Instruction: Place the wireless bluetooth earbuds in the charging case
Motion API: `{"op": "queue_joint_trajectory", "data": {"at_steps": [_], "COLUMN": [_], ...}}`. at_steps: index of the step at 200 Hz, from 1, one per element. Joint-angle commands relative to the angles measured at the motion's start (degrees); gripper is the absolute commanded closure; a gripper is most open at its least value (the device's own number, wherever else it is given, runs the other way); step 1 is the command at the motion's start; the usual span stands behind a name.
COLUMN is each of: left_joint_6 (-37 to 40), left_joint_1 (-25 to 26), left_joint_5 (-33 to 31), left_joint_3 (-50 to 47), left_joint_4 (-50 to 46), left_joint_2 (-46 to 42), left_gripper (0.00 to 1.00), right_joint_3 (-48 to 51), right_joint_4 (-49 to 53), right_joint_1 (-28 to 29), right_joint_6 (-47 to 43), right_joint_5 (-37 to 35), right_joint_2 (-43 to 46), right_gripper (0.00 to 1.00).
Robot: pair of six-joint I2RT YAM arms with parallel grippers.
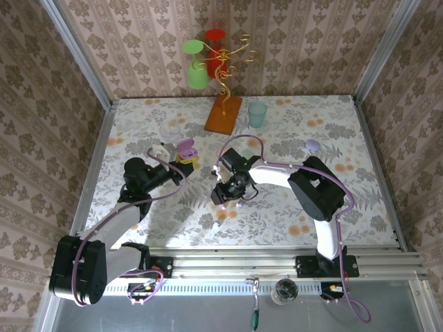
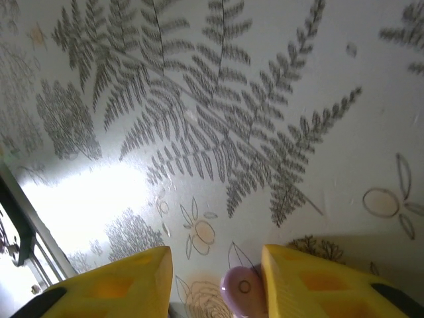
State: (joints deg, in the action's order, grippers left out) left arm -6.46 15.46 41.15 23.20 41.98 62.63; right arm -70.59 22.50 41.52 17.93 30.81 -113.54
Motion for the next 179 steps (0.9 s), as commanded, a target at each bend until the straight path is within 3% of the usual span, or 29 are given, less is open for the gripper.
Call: {"op": "queue_joint_trajectory", "data": {"at_steps": [1, 57, 98, 179], "left_joint_6": [0.6, 0.5, 0.4, 0.2], "left_joint_1": [0.4, 0.5, 0.5, 0.9], "left_joint_5": [1.0, 1.4, 1.3, 1.4], "left_joint_3": [0.7, 1.1, 1.0, 1.3], "left_joint_4": [0.7, 0.6, 0.8, 1.4], "left_joint_2": [0.2, 0.2, 0.6, 1.3], "left_gripper": [0.67, 0.67, 0.67, 0.67], "right_joint_3": [2.3, 2.7, 3.4, 2.6], "right_joint_4": [1.2, 2.4, 4.4, 5.4], "right_joint_1": [-0.2, -0.3, -0.1, 0.2], "right_joint_6": [-1.3, -2.9, -6.5, -6.7], "right_joint_5": [2.3, 2.0, 2.8, 0.0], "right_joint_2": [0.6, 0.6, 2.1, 0.6], "right_gripper": [0.61, 0.65, 0.61, 0.75]}}
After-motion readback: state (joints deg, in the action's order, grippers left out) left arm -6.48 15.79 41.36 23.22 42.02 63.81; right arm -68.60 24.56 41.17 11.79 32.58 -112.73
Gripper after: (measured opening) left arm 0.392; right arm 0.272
